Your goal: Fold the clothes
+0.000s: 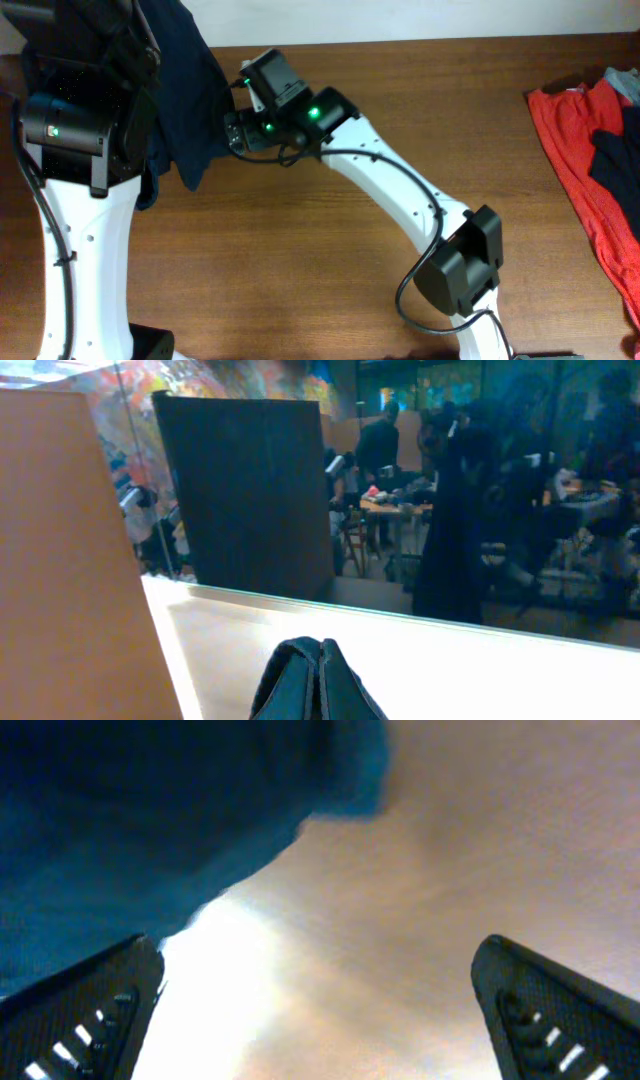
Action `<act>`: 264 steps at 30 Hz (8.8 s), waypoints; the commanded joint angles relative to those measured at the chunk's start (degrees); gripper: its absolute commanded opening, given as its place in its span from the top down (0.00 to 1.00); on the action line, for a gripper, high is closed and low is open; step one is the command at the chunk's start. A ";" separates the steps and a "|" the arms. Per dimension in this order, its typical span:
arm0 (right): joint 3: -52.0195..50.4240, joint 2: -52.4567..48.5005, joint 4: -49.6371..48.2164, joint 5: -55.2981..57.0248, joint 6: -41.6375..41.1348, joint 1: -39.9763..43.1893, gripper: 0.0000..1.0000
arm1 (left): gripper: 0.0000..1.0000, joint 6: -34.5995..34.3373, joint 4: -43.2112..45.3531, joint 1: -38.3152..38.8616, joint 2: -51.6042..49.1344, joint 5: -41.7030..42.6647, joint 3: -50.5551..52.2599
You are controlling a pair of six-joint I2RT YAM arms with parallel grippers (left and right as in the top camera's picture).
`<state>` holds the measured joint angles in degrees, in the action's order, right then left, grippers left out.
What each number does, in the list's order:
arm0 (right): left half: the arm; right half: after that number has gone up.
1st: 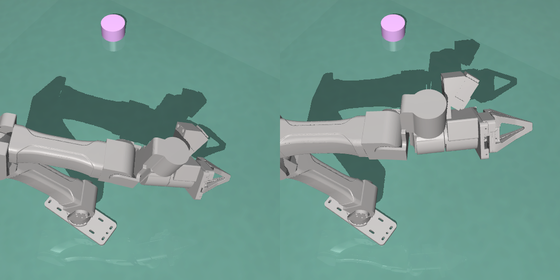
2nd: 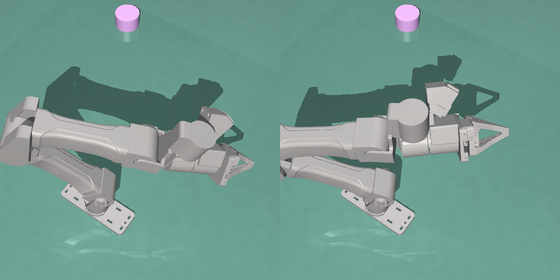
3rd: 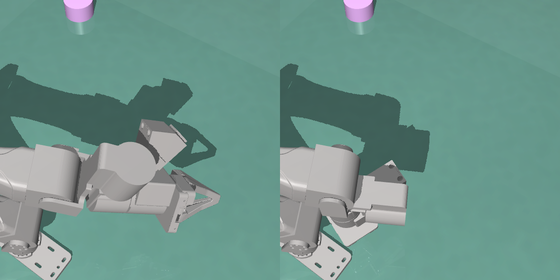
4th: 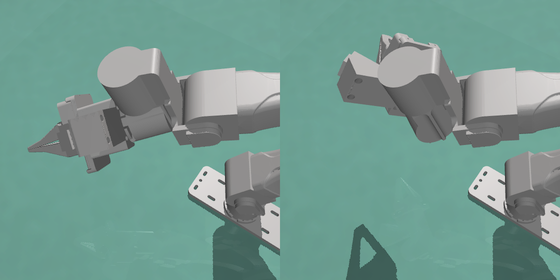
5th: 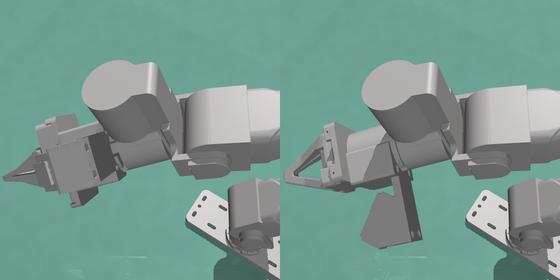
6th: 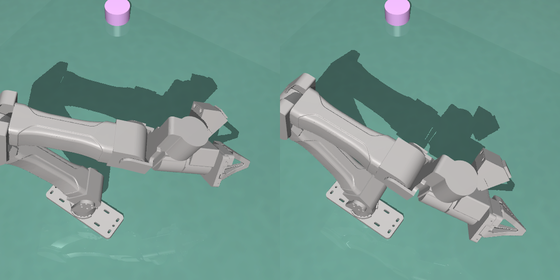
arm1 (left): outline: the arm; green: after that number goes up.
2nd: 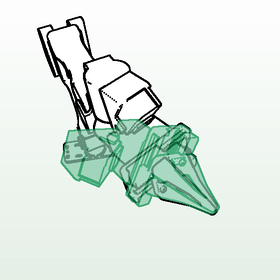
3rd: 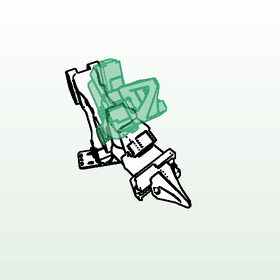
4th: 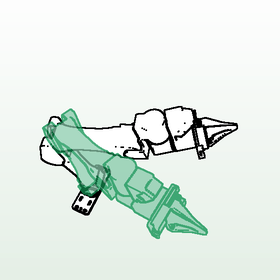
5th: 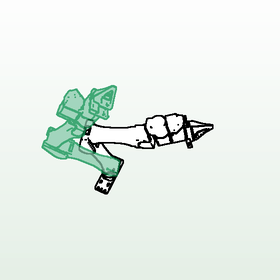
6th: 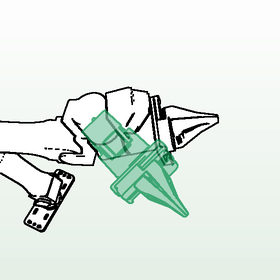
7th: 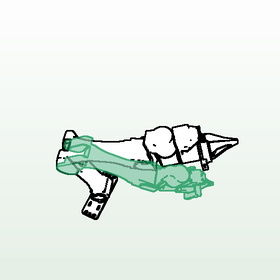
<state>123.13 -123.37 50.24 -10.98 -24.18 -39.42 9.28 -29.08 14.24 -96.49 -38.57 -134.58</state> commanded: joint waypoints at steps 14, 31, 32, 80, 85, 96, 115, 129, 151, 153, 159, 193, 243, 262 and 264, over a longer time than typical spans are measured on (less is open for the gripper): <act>-0.09 -0.02 -1.64 -31.74 -19.63 3.10 0.02 | 1.00 5.97 10.05 -0.02 1.20 -24.15 -1.75; -0.09 -0.13 -1.16 -33.40 -17.84 2.89 0.01 | 0.99 5.38 13.55 -0.13 -4.83 -37.77 -1.75; -0.09 -0.13 -1.20 -33.20 -16.72 2.86 0.02 | 0.99 4.83 13.55 -0.09 -5.07 -37.77 -1.75; -0.13 -4.28 -7.69 -14.12 22.23 -4.55 0.43 | 1.00 26.40 37.24 5.53 -5.92 -35.10 -1.88; -0.11 -4.28 -7.85 -24.06 25.55 -4.55 0.30 | 0.99 26.40 37.24 5.53 -5.92 -35.10 -1.88; -0.11 -4.28 -6.47 -43.45 34.62 -4.57 0.28 | 0.99 26.40 37.22 5.53 -5.92 -34.71 -1.88; -0.07 2.86 1.27 8.83 21.53 -0.09 0.96 | 0.99 27.63 35.67 9.27 -5.88 -34.73 -1.88; -0.07 23.93 8.44 26.49 16.61 12.13 0.96 | 1.00 10.69 8.57 16.11 -5.88 -26.88 -1.88; -0.02 46.01 15.39 26.49 14.62 28.94 0.96 | 1.00 -9.97 -46.31 17.11 4.59 19.06 -6.08; -0.02 47.98 15.39 26.49 14.60 28.94 0.96 | 1.00 -9.97 -46.95 17.11 7.39 21.57 -7.76; 0.00 53.33 15.58 25.22 11.41 28.94 0.96 | 1.00 -9.97 -49.05 17.11 14.88 28.37 -11.54; -0.02 36.22 20.06 6.86 10.58 28.94 0.96 | 1.00 -14.21 -55.87 1.60 -5.40 29.07 -12.66; 1.55 38.27 19.67 10.91 12.76 28.89 0.95 | 1.00 -14.32 -54.16 5.05 -10.99 29.59 -14.32; 1.62 3.65 7.48 12.76 12.98 33.70 0.18 | 0.25 -12.63 -38.18 -7.02 -41.44 29.57 -15.52; 1.62 4.98 8.98 12.72 12.96 35.21 0.18 | 0.25 -12.68 -39.63 -8.85 -40.76 29.83 -16.96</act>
<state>123.83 -122.48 58.35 0.14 -10.90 -7.14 -4.60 -67.68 8.80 -139.63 -6.87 -148.97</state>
